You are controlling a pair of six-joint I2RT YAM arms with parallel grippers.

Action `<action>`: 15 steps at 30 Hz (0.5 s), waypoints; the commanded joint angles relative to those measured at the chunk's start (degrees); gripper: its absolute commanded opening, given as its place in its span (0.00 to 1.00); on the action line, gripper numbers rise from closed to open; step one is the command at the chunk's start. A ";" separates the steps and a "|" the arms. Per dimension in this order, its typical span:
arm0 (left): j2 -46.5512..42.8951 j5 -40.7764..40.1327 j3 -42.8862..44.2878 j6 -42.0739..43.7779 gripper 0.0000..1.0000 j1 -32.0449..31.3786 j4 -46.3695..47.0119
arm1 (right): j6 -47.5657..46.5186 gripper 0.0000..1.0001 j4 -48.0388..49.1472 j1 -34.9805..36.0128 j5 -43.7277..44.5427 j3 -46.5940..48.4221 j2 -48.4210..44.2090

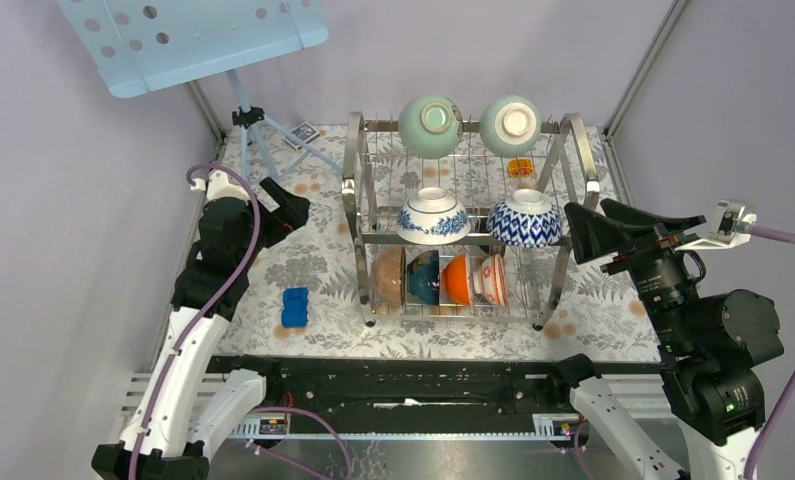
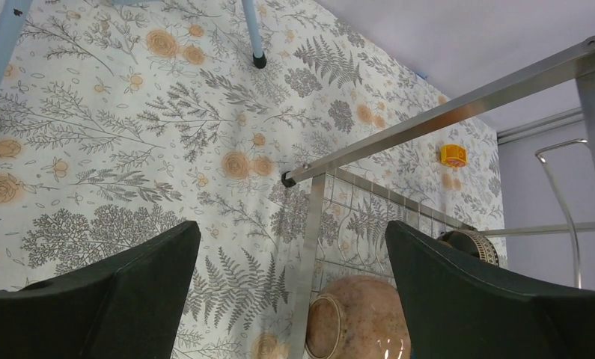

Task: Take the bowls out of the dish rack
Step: Move the dish rack to the center of the board.

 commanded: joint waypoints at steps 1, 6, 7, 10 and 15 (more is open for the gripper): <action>-1.34 0.25 3.10 1.06 0.99 0.24 0.81 | -0.65 1.00 0.87 0.33 1.59 0.12 -0.05; -1.78 5.33 4.24 4.29 0.99 0.25 1.61 | -0.63 1.00 -1.17 0.30 -0.58 2.20 1.57; -1.57 6.48 4.41 4.87 0.99 0.20 1.77 | -0.79 1.00 -0.93 0.31 -0.89 2.03 1.41; -0.91 8.03 4.75 5.89 0.99 0.19 2.55 | -2.22 1.00 -0.72 0.31 -2.27 1.76 1.08; 2.39 5.36 9.59 7.60 0.99 -0.15 2.15 | -4.42 1.00 -1.23 0.51 -2.34 2.84 2.89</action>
